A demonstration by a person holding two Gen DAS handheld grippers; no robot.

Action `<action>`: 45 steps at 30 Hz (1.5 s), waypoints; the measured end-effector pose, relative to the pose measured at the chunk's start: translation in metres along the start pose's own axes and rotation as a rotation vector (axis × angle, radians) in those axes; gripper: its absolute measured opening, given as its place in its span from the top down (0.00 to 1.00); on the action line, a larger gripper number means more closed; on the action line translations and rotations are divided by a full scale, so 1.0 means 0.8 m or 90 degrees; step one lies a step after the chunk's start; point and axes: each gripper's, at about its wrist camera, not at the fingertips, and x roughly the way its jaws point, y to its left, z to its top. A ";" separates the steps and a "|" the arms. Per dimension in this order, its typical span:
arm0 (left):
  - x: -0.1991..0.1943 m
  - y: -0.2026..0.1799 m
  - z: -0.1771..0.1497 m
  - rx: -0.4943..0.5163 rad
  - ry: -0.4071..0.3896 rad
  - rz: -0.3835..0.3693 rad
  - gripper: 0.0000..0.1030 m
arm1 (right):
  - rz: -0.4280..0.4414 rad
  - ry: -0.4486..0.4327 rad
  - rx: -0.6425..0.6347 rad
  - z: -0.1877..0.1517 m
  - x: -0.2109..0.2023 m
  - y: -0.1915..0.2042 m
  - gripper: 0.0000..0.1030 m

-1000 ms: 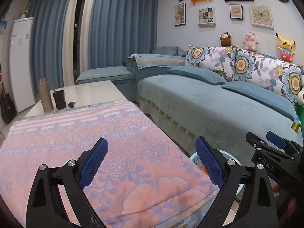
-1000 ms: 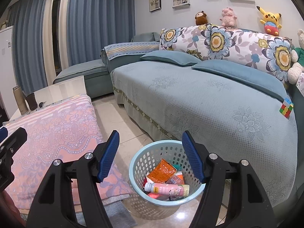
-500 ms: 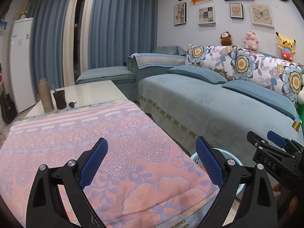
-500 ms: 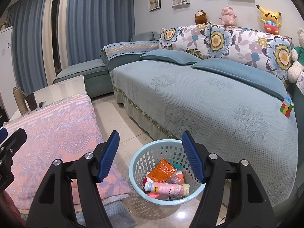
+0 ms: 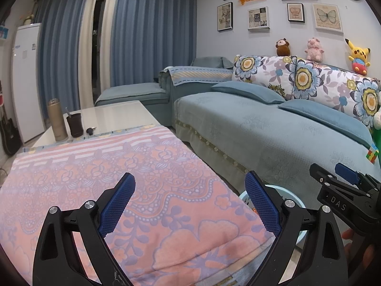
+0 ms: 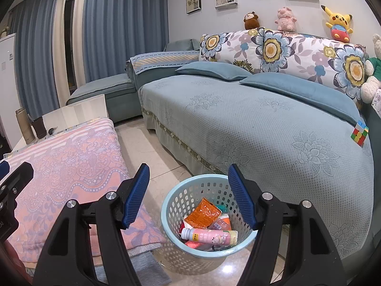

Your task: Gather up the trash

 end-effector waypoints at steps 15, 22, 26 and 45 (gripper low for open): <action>0.000 0.000 0.000 0.002 0.000 0.001 0.12 | 0.000 0.000 0.000 0.001 0.000 0.000 0.37; 0.001 0.004 -0.002 0.002 0.001 0.000 0.12 | 0.000 0.002 0.000 -0.001 0.001 0.000 0.37; 0.001 0.002 0.000 0.003 0.000 0.000 0.12 | -0.001 0.003 0.001 -0.002 0.002 0.001 0.37; 0.005 0.013 -0.005 0.011 -0.004 0.002 0.12 | -0.002 0.003 -0.001 -0.003 0.002 0.003 0.37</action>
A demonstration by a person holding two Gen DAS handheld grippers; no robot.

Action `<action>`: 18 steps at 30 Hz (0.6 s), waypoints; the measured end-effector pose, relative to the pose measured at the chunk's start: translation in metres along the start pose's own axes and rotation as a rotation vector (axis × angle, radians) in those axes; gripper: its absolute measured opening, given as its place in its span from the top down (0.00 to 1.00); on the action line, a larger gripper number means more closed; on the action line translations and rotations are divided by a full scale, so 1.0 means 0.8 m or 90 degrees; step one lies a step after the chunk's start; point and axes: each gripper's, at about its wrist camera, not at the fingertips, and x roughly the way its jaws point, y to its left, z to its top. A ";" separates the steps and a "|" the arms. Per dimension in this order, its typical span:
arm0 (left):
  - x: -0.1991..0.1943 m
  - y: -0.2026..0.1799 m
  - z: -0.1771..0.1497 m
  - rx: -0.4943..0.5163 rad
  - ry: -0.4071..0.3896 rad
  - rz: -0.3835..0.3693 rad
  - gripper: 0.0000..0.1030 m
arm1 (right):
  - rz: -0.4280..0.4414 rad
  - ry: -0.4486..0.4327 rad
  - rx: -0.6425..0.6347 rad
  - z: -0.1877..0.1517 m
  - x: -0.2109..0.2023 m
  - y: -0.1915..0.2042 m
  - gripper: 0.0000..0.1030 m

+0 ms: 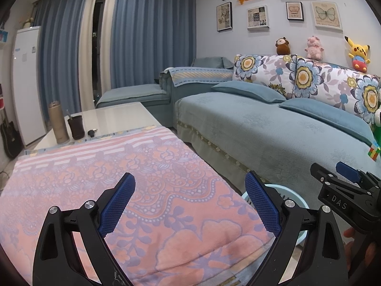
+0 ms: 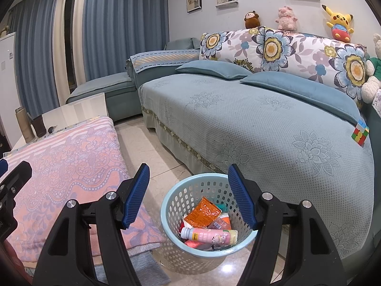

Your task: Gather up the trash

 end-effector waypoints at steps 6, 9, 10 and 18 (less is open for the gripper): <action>0.000 0.002 0.000 -0.003 0.001 0.000 0.12 | -0.003 -0.001 -0.002 0.000 0.001 0.001 0.37; 0.002 0.010 0.000 -0.005 0.006 -0.001 0.12 | -0.003 0.000 -0.003 0.000 0.001 0.002 0.37; 0.002 0.012 0.000 -0.007 0.008 -0.002 0.12 | -0.003 0.000 -0.004 0.000 0.001 0.002 0.37; -0.003 0.011 -0.002 0.023 -0.007 0.023 0.12 | -0.002 -0.004 -0.015 0.002 -0.002 0.005 0.37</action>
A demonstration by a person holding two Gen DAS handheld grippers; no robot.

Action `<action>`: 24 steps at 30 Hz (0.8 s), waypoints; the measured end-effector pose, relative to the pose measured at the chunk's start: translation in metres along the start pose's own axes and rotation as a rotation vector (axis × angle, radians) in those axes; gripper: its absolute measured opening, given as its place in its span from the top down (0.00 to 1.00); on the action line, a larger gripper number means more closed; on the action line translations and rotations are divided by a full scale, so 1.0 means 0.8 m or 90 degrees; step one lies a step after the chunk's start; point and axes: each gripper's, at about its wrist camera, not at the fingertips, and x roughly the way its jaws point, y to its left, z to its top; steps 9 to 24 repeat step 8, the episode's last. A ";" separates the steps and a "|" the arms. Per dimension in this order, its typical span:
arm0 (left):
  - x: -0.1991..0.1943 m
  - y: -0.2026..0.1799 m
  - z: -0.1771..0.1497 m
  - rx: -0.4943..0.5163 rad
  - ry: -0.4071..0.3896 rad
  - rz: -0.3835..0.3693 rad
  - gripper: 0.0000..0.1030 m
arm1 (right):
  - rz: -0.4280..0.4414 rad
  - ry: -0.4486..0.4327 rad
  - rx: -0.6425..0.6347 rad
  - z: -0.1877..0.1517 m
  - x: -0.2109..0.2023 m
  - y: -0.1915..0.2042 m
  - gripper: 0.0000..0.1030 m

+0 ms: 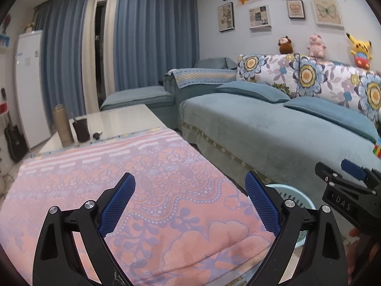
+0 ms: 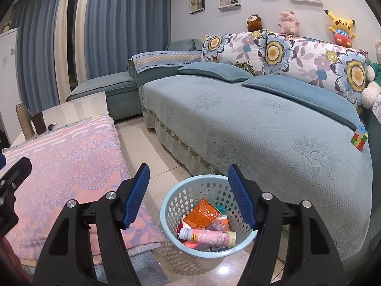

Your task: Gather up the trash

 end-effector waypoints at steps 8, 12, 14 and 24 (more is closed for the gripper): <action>0.000 0.000 0.004 0.002 0.007 -0.022 0.10 | -0.001 0.001 -0.001 0.000 -0.001 0.000 0.37; 0.000 0.000 0.004 0.002 0.007 -0.022 0.10 | -0.001 0.001 -0.001 0.000 -0.001 0.000 0.37; 0.000 0.000 0.004 0.002 0.007 -0.022 0.10 | -0.001 0.001 -0.001 0.000 -0.001 0.000 0.37; 0.000 0.000 0.004 0.002 0.007 -0.022 0.10 | -0.001 0.001 -0.001 0.000 -0.001 0.000 0.37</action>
